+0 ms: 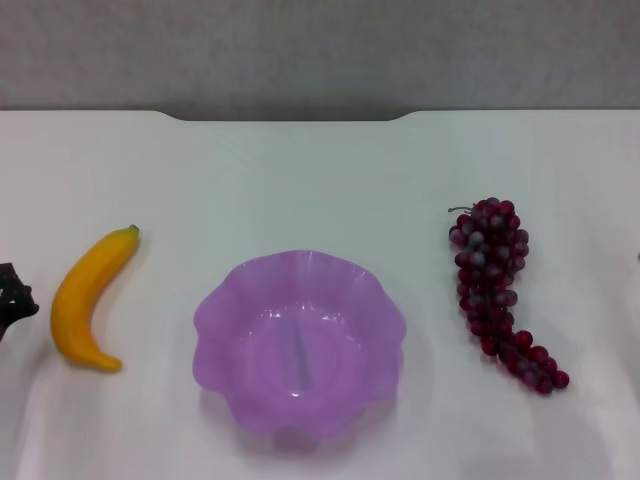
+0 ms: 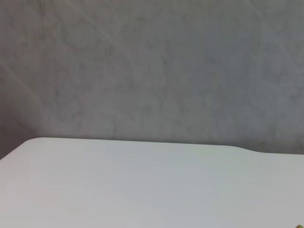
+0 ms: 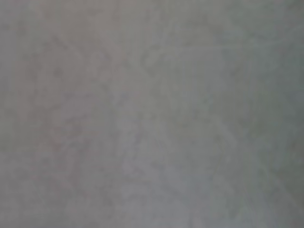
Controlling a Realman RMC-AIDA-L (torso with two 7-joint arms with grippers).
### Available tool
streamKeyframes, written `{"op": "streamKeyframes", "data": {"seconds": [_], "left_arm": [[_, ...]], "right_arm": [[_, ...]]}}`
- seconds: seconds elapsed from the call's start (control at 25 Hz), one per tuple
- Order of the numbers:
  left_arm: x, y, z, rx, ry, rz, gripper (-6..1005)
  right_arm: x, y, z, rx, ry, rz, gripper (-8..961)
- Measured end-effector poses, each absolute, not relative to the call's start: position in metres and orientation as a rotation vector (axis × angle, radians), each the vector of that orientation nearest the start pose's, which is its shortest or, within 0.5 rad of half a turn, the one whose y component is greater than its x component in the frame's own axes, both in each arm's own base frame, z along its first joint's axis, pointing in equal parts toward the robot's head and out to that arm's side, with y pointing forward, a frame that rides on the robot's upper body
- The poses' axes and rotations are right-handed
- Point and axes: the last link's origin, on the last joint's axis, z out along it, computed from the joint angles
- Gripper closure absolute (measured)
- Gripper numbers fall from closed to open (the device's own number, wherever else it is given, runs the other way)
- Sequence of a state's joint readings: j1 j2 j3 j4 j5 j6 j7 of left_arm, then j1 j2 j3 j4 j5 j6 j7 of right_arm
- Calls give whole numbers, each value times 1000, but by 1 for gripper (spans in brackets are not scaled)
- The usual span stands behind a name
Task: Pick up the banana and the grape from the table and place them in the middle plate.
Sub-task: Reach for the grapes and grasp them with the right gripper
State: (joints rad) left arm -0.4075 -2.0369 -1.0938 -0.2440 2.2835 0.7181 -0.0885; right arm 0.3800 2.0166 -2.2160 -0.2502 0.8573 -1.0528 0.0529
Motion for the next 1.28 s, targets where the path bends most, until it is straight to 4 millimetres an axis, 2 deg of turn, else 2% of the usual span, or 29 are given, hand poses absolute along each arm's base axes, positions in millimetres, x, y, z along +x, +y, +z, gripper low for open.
{"op": "streamKeyframes", "data": {"seconds": [0.28, 0.48, 0.64, 0.84, 0.92, 1.24, 1.28], "left_arm": [[-372, 339, -14, -1528, -836, -454, 951], [-361, 325, -11, -1537, -722, -553, 921], [-359, 322, -6, -1522, -683, -587, 898], [-365, 321, -6, -1528, -695, -546, 868], [-366, 321, -5, -1524, -696, -545, 856], [-358, 319, -5, -1541, -645, -580, 808], [-359, 319, -5, -1537, -650, -579, 761]], "right_arm": [[358, 326, 4, -1558, 581, 557, 953], [358, 326, 5, -1561, 578, 556, 954], [355, 327, 1, -1584, 571, 555, 954], [350, 331, -1, -1595, 568, 566, 954], [348, 333, -1, -1591, 571, 577, 936], [345, 339, -2, -1586, 596, 581, 700], [344, 341, -3, -1584, 604, 586, 679]]}}
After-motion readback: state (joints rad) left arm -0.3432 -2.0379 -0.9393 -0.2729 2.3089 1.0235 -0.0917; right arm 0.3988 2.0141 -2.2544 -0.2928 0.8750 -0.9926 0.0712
